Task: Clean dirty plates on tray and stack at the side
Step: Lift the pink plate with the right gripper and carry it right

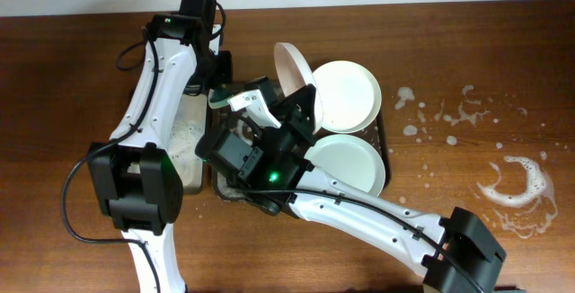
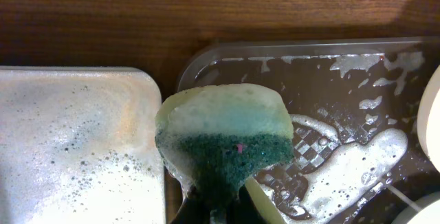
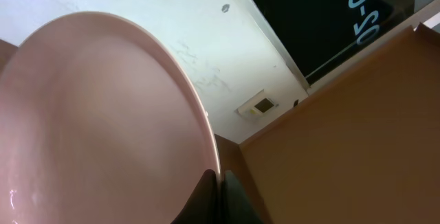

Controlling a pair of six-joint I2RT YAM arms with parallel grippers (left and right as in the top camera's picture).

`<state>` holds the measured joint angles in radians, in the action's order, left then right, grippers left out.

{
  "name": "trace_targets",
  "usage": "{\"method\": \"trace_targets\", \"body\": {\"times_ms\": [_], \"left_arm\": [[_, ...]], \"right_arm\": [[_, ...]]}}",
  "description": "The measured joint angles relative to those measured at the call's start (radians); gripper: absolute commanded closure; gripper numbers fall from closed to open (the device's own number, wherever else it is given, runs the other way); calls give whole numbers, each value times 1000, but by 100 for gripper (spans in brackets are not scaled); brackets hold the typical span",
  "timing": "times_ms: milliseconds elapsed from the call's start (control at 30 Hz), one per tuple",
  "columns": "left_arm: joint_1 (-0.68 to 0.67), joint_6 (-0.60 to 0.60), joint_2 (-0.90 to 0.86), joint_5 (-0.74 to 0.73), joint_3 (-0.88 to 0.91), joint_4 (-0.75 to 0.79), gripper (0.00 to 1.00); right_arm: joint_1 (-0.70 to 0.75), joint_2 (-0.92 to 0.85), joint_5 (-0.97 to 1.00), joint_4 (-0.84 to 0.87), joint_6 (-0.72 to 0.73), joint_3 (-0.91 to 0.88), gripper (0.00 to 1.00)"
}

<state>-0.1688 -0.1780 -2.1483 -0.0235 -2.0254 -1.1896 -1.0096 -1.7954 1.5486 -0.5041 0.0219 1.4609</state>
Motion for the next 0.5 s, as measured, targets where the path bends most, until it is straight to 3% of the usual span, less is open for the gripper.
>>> {"method": "trace_targets", "body": {"times_ms": [500], "left_arm": [[0, -25, 0, -4, 0, -6, 99]], "right_arm": [[109, 22, -40, 71, -139, 0, 96]]}}
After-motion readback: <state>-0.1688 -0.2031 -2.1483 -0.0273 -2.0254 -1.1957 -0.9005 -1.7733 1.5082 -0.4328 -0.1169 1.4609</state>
